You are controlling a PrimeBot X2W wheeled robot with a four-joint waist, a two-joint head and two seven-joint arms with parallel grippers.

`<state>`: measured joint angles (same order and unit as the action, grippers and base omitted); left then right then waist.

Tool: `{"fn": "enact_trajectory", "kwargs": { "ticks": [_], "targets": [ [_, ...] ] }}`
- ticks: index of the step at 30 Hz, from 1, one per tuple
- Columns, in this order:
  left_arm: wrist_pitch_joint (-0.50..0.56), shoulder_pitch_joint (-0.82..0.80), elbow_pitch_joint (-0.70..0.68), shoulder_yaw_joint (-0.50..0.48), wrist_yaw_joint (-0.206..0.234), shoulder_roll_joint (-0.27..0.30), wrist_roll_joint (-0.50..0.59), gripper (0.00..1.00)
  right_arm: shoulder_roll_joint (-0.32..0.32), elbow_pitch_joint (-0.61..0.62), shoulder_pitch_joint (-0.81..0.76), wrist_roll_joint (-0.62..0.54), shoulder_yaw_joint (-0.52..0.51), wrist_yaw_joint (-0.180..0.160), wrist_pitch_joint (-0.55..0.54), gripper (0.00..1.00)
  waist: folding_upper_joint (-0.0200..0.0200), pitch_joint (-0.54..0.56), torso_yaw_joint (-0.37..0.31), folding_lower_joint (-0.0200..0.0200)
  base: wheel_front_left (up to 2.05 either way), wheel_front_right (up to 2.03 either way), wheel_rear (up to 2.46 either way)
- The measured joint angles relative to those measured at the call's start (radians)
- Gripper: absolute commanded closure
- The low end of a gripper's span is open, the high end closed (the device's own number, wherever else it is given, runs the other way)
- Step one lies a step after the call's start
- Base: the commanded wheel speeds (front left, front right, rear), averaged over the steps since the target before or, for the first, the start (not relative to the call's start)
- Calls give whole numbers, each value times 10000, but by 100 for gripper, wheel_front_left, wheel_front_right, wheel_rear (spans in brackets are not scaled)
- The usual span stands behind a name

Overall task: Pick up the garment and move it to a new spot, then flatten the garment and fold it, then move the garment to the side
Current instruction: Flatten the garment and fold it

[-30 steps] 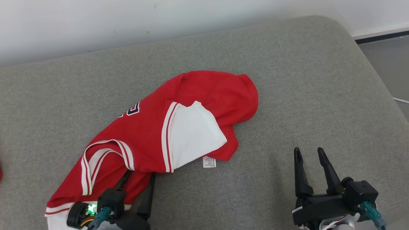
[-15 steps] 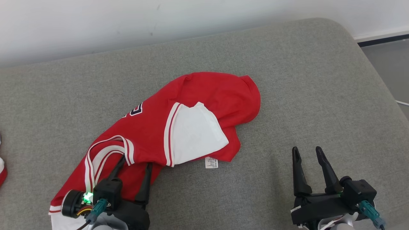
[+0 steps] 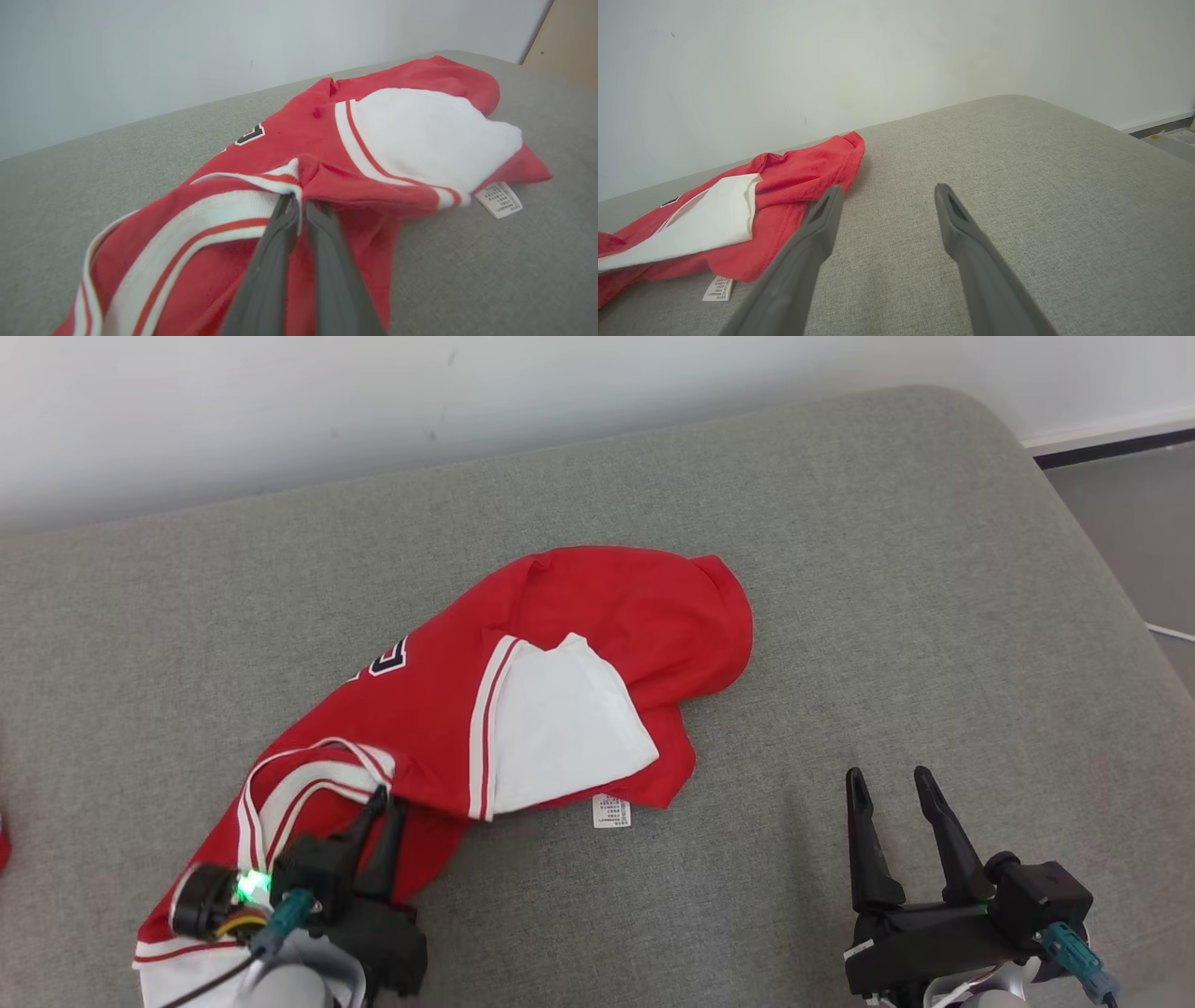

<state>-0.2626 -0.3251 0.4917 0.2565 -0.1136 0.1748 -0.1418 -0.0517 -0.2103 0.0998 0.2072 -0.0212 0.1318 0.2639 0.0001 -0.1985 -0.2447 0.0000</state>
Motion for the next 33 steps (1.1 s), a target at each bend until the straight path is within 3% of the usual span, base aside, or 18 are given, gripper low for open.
{"fn": "enact_trajectory", "kwargs": {
  "ticks": [6,15,24,28,29,30,31,33],
  "targets": [
    [0,-653,-326,111,-92,219,-84,100,-2,35,-10,25,-132,0,2,0,0,-29,159,0,0,0,0],
    [568,-3045,-405,416,-161,1730,-472,100,0,104,255,58,-35,0,0,0,0,-433,318,1,0,0,0],
    [869,-4602,1039,203,-182,3200,-1494,100,-2,79,601,215,63,0,0,0,0,-984,-94,1,0,0,0],
    [784,-5035,1900,-98,-178,3417,-1718,100,-4,81,706,221,58,0,0,0,1,-1184,-353,2,0,0,0],
    [798,-5115,2174,-119,-171,3476,-1732,96,-2,82,715,226,69,0,2,0,1,-1232,-415,1,0,0,0],
    [794,-5171,2395,-130,-171,3544,-1737,25,-4,84,720,234,65,0,0,0,0,-1274,-474,1,0,0,0],
    [777,-5224,2600,-132,-171,3601,-1737,0,-2,92,727,238,61,0,0,0,1,-1317,-526,1,0,0,0],
    [719,-5338,2964,-113,-171,3605,-1753,0,-2,96,736,247,54,0,0,0,1,-1394,-607,1,0,0,0]
  ]
}}
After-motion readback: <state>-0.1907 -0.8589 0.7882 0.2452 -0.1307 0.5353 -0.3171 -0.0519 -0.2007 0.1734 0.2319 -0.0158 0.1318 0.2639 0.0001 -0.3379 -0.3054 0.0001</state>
